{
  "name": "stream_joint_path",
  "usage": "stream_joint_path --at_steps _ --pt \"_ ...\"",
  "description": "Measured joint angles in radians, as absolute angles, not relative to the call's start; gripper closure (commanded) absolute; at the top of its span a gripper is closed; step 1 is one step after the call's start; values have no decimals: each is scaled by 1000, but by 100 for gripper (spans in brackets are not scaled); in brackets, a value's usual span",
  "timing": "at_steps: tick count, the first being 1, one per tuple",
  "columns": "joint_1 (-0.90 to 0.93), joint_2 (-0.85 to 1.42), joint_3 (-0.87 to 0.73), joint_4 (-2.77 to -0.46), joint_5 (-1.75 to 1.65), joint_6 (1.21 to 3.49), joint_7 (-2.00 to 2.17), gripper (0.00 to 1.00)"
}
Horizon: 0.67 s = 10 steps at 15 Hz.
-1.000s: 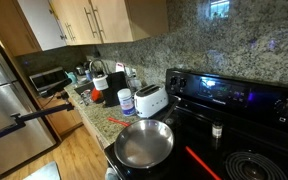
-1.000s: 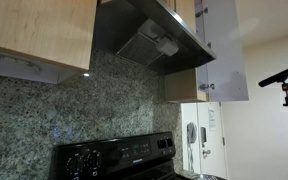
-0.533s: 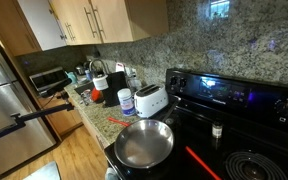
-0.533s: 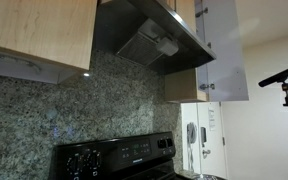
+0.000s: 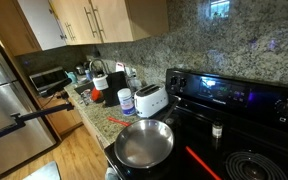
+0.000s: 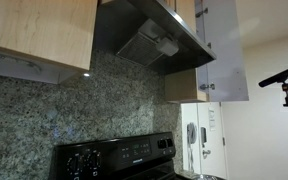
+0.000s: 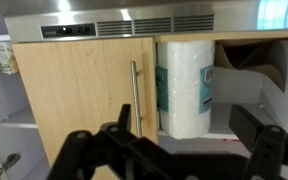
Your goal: Put the paper towel roll on the stove
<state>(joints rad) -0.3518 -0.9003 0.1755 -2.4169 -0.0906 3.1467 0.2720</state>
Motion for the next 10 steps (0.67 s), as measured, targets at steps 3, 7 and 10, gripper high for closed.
stream_joint_path --at_steps 3,7,10 --pt "-431 -849 231 -2398 -47 3334 269 0" --pt "-433 -742 214 -2325 -27 3463 174 0" --pt "-502 -701 215 -2228 -10 3461 138 0"
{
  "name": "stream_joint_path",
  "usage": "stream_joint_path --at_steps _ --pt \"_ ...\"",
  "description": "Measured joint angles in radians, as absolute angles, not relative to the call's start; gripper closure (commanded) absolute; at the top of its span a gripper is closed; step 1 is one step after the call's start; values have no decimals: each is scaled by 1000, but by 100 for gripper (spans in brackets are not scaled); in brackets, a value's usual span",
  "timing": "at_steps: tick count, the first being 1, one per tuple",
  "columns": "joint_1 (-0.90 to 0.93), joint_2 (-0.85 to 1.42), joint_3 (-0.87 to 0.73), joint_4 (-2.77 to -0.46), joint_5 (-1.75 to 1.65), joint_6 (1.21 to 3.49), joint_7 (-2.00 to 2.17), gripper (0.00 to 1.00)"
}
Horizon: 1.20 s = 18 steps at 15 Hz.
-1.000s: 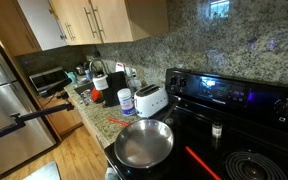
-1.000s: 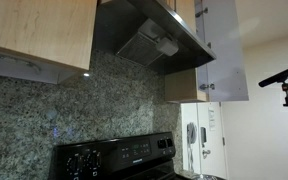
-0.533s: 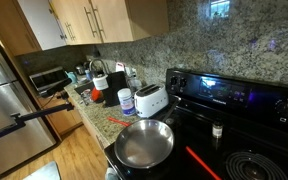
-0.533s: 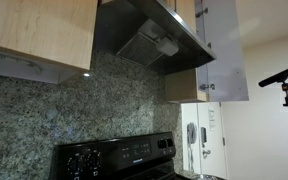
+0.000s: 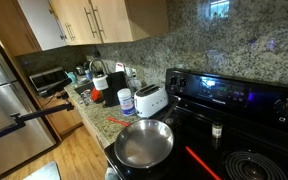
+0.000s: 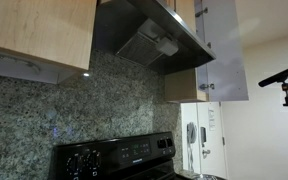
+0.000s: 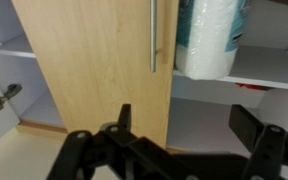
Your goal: Put the paper towel roll on the stove
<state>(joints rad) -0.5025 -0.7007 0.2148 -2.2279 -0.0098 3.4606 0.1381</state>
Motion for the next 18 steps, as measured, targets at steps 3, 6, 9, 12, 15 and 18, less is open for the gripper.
stream_joint_path --at_steps 3,6,9,12,15,18 --pt "-723 -685 293 -2125 23 3460 138 0" --pt "-943 -672 395 -2050 64 3457 144 0" --pt "-1037 -653 460 -2046 77 3449 157 0" --pt "-1040 -647 462 -2045 77 3449 158 0" --pt "-1030 -642 467 -2047 82 3449 140 0" --pt "-927 -597 460 -2046 72 3449 109 0"
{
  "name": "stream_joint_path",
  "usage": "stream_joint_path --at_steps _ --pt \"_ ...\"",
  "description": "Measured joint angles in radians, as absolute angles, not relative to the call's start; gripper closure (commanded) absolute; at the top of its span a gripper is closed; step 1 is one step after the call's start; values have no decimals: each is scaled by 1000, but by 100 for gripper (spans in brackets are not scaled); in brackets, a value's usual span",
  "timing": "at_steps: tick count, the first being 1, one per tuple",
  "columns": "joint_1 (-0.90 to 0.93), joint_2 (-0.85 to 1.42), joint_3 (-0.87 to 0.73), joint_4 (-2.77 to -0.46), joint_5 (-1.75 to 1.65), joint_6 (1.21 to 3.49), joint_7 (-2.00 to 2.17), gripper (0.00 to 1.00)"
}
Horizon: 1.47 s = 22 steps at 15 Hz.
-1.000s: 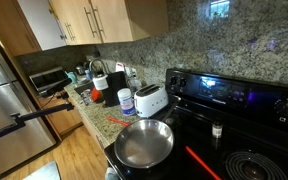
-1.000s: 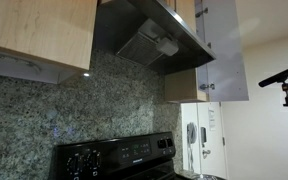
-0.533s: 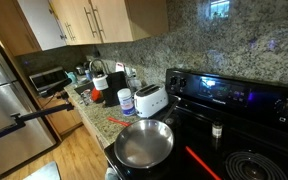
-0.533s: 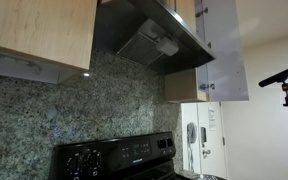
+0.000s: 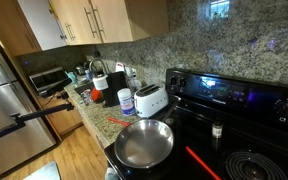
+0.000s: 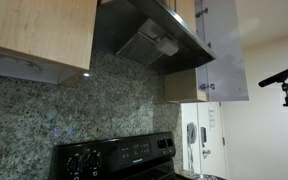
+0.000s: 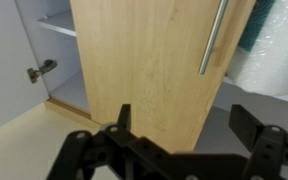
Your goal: Put the paper towel roll on the stove
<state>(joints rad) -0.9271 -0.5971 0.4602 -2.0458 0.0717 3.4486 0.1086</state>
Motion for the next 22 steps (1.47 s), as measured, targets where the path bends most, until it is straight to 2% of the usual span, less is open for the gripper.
stream_joint_path --at_steps 5,14,22 --pt "-735 -508 405 -2025 19 3441 83 0" --pt "-836 -399 470 -1878 -21 3441 74 0" --pt "-843 -380 516 -1870 -21 3403 65 0"
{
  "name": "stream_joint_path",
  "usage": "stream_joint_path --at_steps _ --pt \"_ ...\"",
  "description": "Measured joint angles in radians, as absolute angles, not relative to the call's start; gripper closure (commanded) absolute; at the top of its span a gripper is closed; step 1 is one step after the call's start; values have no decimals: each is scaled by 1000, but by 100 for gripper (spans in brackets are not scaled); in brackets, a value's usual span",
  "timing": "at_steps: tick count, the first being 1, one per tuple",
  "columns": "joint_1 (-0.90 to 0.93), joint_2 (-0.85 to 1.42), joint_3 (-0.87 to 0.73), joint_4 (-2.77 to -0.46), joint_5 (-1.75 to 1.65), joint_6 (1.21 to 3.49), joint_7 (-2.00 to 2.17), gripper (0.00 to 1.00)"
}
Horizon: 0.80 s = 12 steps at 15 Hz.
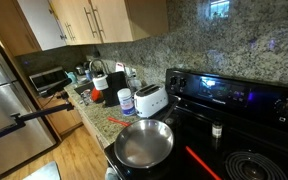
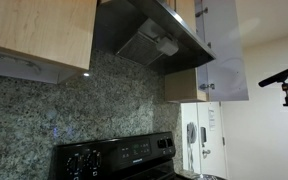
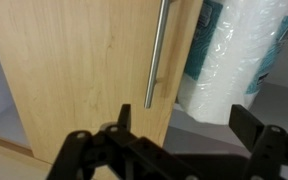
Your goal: Put the paper towel roll on the stove
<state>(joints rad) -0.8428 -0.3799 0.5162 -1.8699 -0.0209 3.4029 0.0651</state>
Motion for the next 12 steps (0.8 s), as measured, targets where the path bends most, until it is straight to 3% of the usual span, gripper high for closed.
stream_joint_path --at_steps 12 --pt "-961 -281 709 -1708 -27 3201 66 0"
